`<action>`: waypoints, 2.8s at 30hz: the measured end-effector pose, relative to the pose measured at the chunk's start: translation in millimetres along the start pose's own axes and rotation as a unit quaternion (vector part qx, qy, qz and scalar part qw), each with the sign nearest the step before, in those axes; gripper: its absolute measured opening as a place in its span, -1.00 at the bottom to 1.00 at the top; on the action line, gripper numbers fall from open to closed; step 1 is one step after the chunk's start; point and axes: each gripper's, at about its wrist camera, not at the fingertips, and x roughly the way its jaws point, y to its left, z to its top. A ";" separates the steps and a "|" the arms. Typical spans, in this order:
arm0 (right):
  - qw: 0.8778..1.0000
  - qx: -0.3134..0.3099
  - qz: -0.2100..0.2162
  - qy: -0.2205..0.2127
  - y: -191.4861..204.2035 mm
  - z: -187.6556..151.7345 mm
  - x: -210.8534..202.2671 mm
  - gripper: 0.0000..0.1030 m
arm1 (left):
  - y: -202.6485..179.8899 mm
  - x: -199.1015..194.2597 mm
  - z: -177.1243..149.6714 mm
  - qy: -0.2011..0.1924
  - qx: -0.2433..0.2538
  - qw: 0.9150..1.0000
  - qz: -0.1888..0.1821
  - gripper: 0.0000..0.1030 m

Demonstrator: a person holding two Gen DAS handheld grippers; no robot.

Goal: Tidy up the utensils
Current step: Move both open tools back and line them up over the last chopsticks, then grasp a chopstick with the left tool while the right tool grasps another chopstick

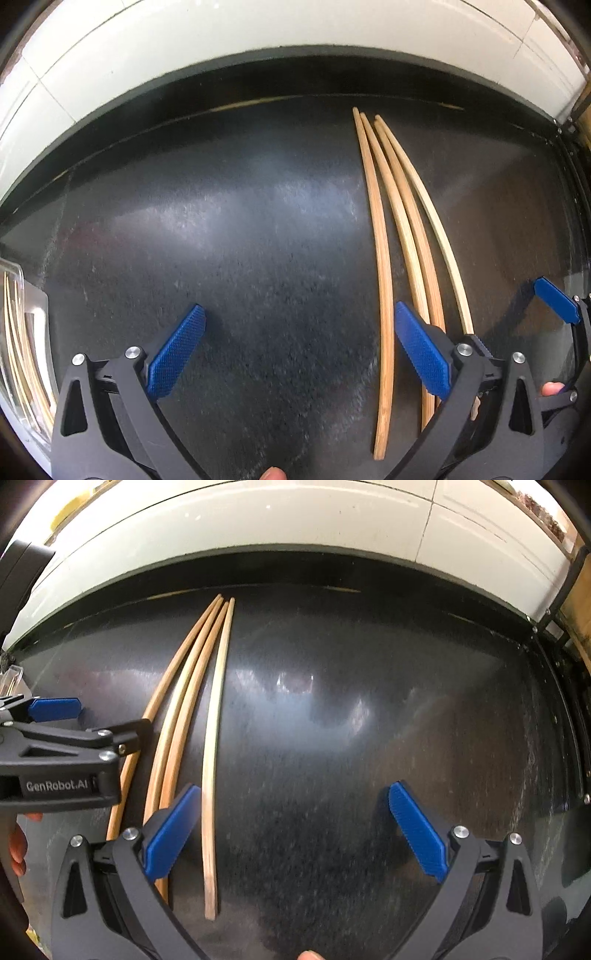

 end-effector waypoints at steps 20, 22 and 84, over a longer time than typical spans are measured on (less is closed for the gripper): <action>1.000 0.000 0.003 0.013 3.7 45.5 17.3 0.90 | -8.0 4.7 69.3 0.001 0.017 1.000 -0.006 0.91; 1.000 0.002 0.003 0.017 3.2 48.3 17.4 0.90 | -7.6 6.4 78.7 0.007 0.014 1.000 -0.006 0.91; 0.973 0.104 0.207 0.014 118.7 -11.9 -97.1 -0.87 | 160.3 -153.8 -49.9 -0.101 -0.046 0.993 -0.038 -0.88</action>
